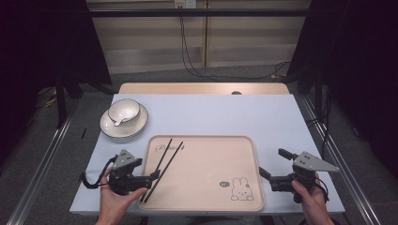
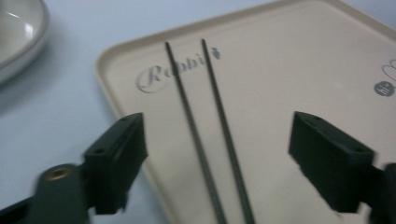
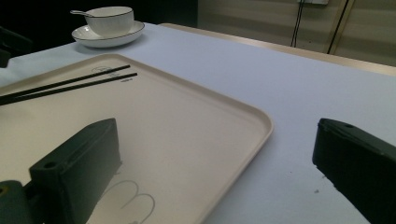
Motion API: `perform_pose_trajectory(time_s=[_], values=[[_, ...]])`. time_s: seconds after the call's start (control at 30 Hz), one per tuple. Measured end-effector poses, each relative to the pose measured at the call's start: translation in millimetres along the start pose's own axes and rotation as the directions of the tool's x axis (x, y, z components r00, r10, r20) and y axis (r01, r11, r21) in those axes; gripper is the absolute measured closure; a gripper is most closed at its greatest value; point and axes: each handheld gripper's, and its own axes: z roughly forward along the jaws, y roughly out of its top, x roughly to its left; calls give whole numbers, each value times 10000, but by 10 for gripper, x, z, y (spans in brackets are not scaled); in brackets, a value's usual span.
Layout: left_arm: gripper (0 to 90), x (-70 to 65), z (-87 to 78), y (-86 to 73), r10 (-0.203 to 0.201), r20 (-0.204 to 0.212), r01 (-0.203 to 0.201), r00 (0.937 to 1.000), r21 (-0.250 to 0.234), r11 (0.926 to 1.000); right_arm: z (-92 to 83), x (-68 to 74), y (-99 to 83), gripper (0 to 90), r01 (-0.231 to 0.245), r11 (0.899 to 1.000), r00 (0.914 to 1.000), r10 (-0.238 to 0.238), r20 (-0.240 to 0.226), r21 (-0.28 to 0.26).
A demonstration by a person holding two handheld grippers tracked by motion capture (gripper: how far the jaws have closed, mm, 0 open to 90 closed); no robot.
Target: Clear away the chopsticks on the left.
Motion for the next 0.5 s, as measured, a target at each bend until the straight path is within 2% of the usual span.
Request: perform_pose_trajectory(time_s=[0.03, 0.13, 0.17, 0.2, 0.23, 0.3, 0.33, 0.37, 0.4, 0.43, 0.5], values=[[151, 34, -35, -2, -38, 1, 38, 10000, -155, 9999, -2, 0, 1, 6, 7, 10000, 10000, -7, -12, 8], [140, 147, -177, -27, -532, 315, 555, 9981, -799, 9953, 0, -1, 3, 6, 50, 10000, 10000, -50, -44, -23], [107, 170, -215, -29, -484, 322, 510, 9983, -859, 9950, -4, -2, 4, 6, 0, 10000, 10000, 0, -24, -8], [68, 197, -252, -39, -201, 443, 238, 9988, -856, 9960, -6, -9, 4, 6, 32, 10000, 10000, -32, -3, -42], [21, 224, -287, -48, -135, 608, 195, 9981, -999, 9948, -13, -14, 6, 6, 19, 10000, 10000, -19, 18, -56], [23, 299, -365, -89, 301, 502, -231, 9983, -1358, 9905, -31, -28, 10, 6, 18, 9999, 9999, -16, 102, -138], [18, 355, -389, -112, 308, 534, -231, 9981, -1382, 9901, -33, -29, 10, 6, -33, 9998, 9999, 36, 152, -213], [21, 410, -407, -141, 70, 383, -12, 9992, -1498, 9887, -41, -39, 8, 6, -1, 9999, 9999, 3, 121, -167], [19, 445, -423, -157, -53, -79, 40, 10000, -1589, 9873, -39, -42, 7, 6, -2, 9998, 9999, 5, 170, -176], [18, 449, -423, -156, -73, -701, -46, 9975, -1683, 9857, -35, -44, 7, 6, 19, 9998, 9999, -16, 169, -174], [25, 467, -428, -163, 121, -1007, -305, 9948, -1838, 9825, -24, -43, 8, 6, 21, 9999, 9999, -19, 161, -122]])
